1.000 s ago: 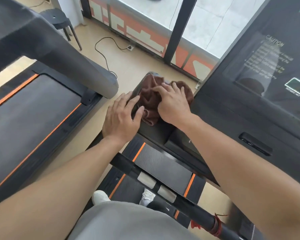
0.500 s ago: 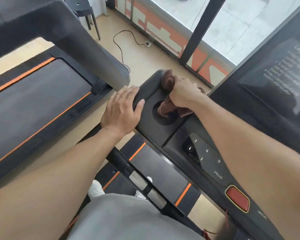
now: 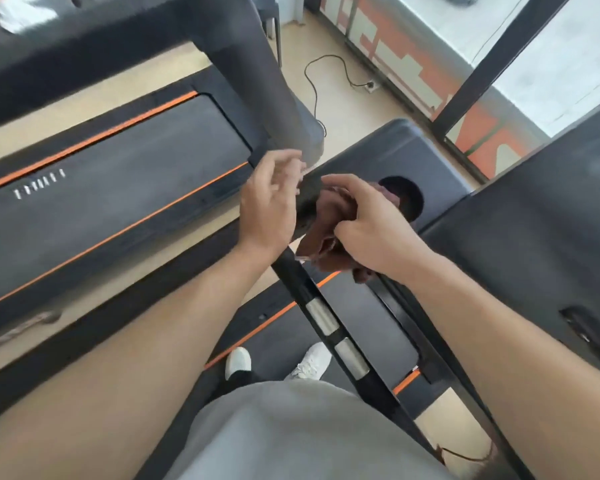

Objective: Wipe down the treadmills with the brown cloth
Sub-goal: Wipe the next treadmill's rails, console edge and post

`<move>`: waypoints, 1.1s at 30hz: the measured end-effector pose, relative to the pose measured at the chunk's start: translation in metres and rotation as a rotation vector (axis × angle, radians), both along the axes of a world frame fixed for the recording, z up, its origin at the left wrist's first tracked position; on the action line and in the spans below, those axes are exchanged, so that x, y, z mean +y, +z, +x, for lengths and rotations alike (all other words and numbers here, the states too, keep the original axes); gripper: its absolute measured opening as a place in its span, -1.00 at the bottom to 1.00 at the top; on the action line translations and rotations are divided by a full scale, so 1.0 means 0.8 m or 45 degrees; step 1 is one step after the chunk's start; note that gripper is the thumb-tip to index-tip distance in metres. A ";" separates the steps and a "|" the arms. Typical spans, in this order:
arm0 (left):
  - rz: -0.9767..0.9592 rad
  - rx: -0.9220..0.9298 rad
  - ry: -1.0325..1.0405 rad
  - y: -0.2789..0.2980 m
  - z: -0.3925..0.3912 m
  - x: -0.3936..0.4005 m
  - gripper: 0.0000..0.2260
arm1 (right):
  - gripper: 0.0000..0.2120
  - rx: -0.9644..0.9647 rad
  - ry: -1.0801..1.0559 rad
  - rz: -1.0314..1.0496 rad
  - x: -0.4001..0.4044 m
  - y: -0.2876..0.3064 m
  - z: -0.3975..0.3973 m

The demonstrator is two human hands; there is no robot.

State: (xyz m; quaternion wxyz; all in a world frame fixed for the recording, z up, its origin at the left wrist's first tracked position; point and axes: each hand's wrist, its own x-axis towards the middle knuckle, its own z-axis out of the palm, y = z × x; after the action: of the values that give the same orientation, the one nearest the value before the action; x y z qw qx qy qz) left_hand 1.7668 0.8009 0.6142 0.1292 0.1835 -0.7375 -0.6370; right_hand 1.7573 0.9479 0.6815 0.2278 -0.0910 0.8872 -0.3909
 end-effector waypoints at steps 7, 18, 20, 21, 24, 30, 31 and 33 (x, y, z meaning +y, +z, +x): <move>0.703 -0.672 -0.068 -0.038 0.141 -0.005 -0.75 | -0.23 -0.285 0.186 0.052 -0.042 -0.047 0.102; 1.199 -0.761 -0.384 -0.055 0.154 -0.051 -0.72 | -0.44 -0.554 -0.395 0.509 -0.014 -0.084 0.108; 1.059 -0.739 -0.369 -0.060 0.160 -0.053 -0.82 | -0.59 -0.564 -0.537 0.291 -0.017 -0.088 0.119; 0.984 -0.724 -0.363 -0.064 0.164 -0.055 -0.85 | -0.66 -0.432 -0.618 0.166 -0.018 -0.092 0.125; 0.677 -0.714 -0.453 -0.073 0.177 -0.064 -0.89 | -0.89 -0.029 -0.753 -0.158 -0.033 -0.081 0.152; 0.450 -0.441 -0.486 -0.035 0.194 -0.073 -0.86 | -0.87 0.261 -0.624 -0.015 -0.036 -0.026 0.182; 0.431 -0.367 -0.440 -0.027 0.197 -0.076 -0.85 | -0.80 0.291 -0.561 0.155 -0.031 -0.015 0.179; 0.324 -0.213 -0.354 -0.018 0.201 -0.083 -0.86 | -0.76 0.348 -0.493 0.299 -0.027 0.013 0.171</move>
State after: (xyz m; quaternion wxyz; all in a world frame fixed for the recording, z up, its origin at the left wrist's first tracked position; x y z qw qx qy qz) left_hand 1.9279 0.7347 0.5998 -0.0457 0.1470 -0.6776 -0.7192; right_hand 1.8942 0.9267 0.6918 0.0357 0.0556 0.9498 -0.3058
